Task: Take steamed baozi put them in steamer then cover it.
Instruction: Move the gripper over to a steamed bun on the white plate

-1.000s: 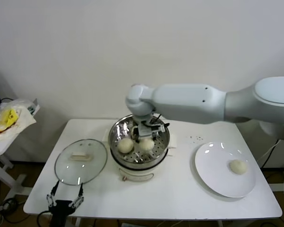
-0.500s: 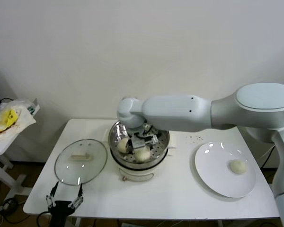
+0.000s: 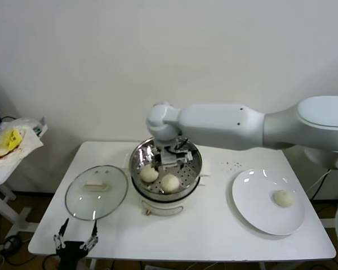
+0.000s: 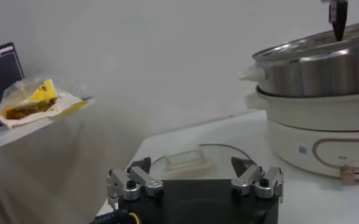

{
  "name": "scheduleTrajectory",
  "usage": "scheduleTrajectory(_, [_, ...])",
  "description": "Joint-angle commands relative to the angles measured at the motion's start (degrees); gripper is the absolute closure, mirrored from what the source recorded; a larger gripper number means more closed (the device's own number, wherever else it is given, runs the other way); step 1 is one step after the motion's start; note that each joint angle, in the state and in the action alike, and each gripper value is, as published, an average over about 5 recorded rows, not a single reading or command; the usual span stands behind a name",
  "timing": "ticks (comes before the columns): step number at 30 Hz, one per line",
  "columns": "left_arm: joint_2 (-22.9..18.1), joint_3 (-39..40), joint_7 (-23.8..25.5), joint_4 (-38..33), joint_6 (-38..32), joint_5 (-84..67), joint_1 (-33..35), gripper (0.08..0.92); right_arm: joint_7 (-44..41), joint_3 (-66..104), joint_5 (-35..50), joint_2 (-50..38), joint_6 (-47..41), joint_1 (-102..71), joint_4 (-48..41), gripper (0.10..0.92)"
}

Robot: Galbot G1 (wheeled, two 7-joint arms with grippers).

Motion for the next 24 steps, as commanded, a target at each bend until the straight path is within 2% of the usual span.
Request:
scheduleTrajectory(1, [0.5,-0.1,0.0,-0.2,0.0,-0.5,-0.1,0.177,6.3,-4.9,12.9,-15.0,-11.4,8.6,2.0,0.203])
scheduleTrajectory(4, [1.2,-0.1,0.0,-0.2,0.1,-0.7,-0.2,0.177,8.4,-11.9,23.2,-21.3,-20.8,13.2,3.2,0.203])
scheduleTrajectory(10, [1.8,0.3,0.3,0.1,0.0,-0.9,-0.5,0.177,4.8,-14.2,29.9,-34.4,-35.2,12.2,3.6,0.203])
scheduleTrajectory(16, [1.2,1.0,0.5,-0.3,0.5,-0.9,-1.0,0.177,3.4,-8.5,26.7,-43.8,-39.3,2.8,0.7,0.203])
scheduleTrajectory(24, [-0.1,1.3,0.1,-0.7,1.8,-1.6,-1.9,0.177,1.6,5.9,18.5,-47.1,-38.5,-17.0,-6.4,0.203])
